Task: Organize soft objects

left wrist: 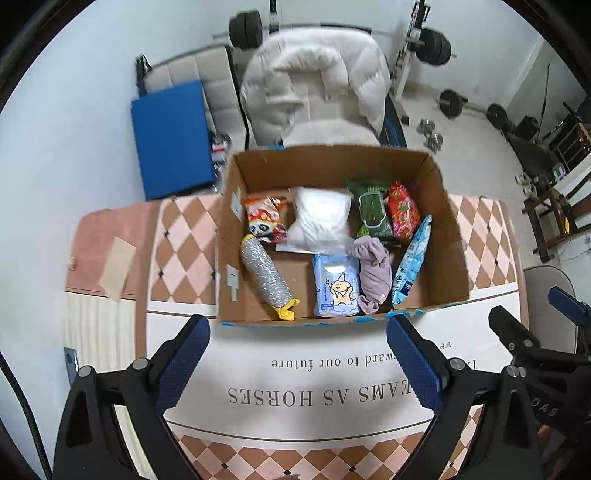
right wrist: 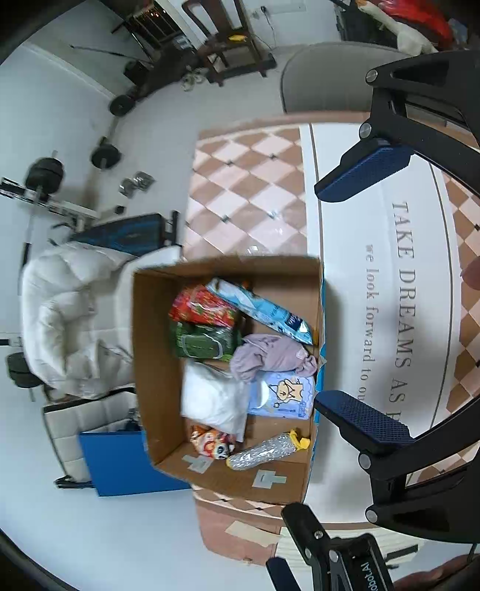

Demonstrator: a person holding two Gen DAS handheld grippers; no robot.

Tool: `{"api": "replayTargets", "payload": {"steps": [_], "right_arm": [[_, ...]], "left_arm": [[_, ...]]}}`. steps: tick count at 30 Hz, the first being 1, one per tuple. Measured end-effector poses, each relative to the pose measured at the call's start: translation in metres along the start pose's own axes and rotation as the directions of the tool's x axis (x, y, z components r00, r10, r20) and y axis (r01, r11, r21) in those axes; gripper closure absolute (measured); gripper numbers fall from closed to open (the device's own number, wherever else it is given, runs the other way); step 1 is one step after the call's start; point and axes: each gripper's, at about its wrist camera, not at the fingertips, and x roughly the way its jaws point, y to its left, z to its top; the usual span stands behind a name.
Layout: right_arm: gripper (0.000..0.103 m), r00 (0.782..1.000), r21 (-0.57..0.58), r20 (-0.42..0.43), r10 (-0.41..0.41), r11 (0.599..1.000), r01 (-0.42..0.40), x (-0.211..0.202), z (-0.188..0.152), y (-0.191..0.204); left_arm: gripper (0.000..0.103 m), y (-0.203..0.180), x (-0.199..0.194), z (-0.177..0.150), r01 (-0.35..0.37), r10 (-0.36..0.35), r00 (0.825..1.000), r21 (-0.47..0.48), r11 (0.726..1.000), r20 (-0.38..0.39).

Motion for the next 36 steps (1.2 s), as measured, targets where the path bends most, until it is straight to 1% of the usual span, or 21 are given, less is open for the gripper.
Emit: {"api": "replayTargets", "payload": {"steps": [2, 6, 12, 13, 18, 21, 25, 28, 32, 36], "right_arm": [[0.000, 1.000, 0.007, 0.028, 0.014, 1.000, -0.014, -0.019, -0.008, -0.004], [0.000, 0.996, 0.008, 0.077, 0.037, 0.999, -0.038, -0.054, -0.026, -0.008], [0.000, 0.984, -0.008, 0.165, 0.067, 0.998, -0.067, -0.118, -0.058, -0.008], [0.000, 0.982, -0.008, 0.176, 0.067, 0.998, -0.067, -0.126, -0.062, -0.008], [0.000, 0.962, -0.003, 0.274, 0.009, 1.000, -0.009, -0.177, -0.082, -0.013], [0.000, 0.952, 0.005, 0.306, 0.006, 1.000, -0.008, -0.201, -0.092, -0.016], [0.000, 0.947, 0.001, 0.322, 0.015, 1.000, -0.016, -0.223, -0.104, -0.017], [0.000, 0.943, -0.007, 0.331, 0.026, 1.000, -0.025, -0.238, -0.114, -0.017], [0.000, 0.941, -0.019, 0.337, 0.039, 0.999, -0.034, -0.254, -0.124, -0.016], [0.000, 0.937, -0.034, 0.347, 0.042, 0.999, -0.032, -0.266, -0.132, -0.013]], "left_arm": [[0.005, 0.000, -0.018, -0.010, -0.011, 0.012, 0.999, -0.004, 1.000, 0.043], [0.005, 0.000, -0.052, -0.028, -0.022, 0.024, 0.994, -0.012, 1.000, 0.105], [0.005, -0.002, -0.101, -0.059, -0.033, 0.035, 0.981, -0.011, 0.999, 0.190], [0.005, -0.002, -0.109, -0.065, -0.037, 0.039, 0.978, -0.014, 0.999, 0.204], [0.005, 0.000, -0.144, -0.085, -0.062, 0.065, 0.961, -0.020, 0.998, 0.268], [0.005, -0.001, -0.161, -0.095, -0.037, 0.043, 0.958, -0.027, 0.999, 0.283], [0.005, -0.007, -0.179, -0.106, -0.014, 0.021, 0.957, -0.027, 1.000, 0.288], [0.005, -0.010, -0.189, -0.112, 0.001, 0.007, 0.954, -0.029, 1.000, 0.301], [0.005, -0.011, -0.199, -0.119, -0.026, 0.038, 0.945, -0.039, 0.999, 0.326], [0.005, -0.010, -0.202, -0.125, -0.004, 0.022, 0.951, -0.057, 0.998, 0.309]]}}
